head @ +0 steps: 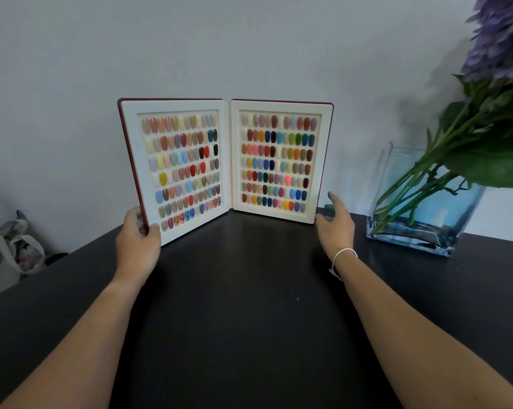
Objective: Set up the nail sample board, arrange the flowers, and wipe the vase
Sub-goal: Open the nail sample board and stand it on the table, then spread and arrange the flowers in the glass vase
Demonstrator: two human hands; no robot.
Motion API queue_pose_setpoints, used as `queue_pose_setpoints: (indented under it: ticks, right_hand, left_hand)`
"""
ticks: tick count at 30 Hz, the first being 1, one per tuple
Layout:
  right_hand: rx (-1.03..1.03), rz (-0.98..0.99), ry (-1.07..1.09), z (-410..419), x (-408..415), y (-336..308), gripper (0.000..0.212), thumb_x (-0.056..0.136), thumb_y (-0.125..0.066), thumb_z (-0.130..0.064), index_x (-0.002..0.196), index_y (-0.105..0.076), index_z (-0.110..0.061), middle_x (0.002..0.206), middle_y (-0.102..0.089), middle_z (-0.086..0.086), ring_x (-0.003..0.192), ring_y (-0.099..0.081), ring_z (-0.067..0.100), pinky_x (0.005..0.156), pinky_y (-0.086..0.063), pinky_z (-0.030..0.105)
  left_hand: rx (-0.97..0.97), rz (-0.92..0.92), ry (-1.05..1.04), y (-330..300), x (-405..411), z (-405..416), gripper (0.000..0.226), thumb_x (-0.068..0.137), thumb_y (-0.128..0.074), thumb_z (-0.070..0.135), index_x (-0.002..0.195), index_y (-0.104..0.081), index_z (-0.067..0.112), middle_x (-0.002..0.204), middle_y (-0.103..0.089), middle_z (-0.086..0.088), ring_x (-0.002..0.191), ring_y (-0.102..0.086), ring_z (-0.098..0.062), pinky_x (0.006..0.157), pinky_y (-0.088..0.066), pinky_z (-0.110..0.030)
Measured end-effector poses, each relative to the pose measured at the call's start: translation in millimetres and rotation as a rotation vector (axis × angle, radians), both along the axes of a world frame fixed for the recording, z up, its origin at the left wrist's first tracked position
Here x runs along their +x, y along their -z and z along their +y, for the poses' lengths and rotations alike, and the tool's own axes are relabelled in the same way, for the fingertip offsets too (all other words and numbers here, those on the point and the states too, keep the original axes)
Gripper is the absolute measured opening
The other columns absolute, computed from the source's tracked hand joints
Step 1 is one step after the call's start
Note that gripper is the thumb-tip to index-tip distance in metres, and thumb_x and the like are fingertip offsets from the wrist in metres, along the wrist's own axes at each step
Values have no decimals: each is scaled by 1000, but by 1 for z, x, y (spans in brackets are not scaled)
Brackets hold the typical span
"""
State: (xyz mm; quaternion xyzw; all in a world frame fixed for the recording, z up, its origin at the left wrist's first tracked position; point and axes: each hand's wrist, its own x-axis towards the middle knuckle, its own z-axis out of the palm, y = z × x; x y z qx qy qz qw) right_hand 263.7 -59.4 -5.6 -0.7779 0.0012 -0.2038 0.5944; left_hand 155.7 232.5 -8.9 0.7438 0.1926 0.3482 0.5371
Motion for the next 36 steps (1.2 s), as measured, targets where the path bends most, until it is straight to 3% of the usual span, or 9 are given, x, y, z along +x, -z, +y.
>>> queue_pose_setpoints:
  ticks: [5,10,17,27,36]
  right_hand:
    - [-26,2,-20,-15,-28,2,54,87,-53,-5,133,-37,-29,133,-48,5,109,-53,19,90,-46,30]
    - [-6,4,-21,-38,-61,1,55,86,-54,-5,133,-38,-30,128,-51,2,102,-52,12,81,-45,22]
    - [38,26,2,-73,-106,-2,55,86,-56,-6,132,-39,-29,128,-51,1,102,-54,14,80,-45,23]
    - [76,27,58,-120,-157,-3,52,87,-55,-7,132,-40,-27,125,-55,2,101,-56,16,82,-47,27]
    - [104,34,103,-153,-184,-4,52,87,-55,-7,132,-39,-26,124,-55,3,98,-56,16,81,-46,24]
  left_hand:
    - [23,-12,-10,-2,-8,-4,41,90,-48,9,128,-38,22,131,-51,-13,117,-52,-27,80,-48,-38]
    - [26,-1,-40,-5,-25,-14,50,90,-48,8,135,-34,25,135,-48,-13,120,-49,-29,89,-46,-45]
    - [66,14,-50,-8,-51,-35,52,89,-49,7,137,-33,21,139,-46,-13,123,-46,-31,96,-41,-48]
    - [55,32,154,-8,-84,-96,50,91,-49,13,137,-35,24,140,-44,-9,122,-47,-26,93,-37,-36]
    - [86,11,331,-11,-102,-162,47,90,-50,13,134,-40,25,137,-49,-6,106,-50,-12,90,-38,-28]
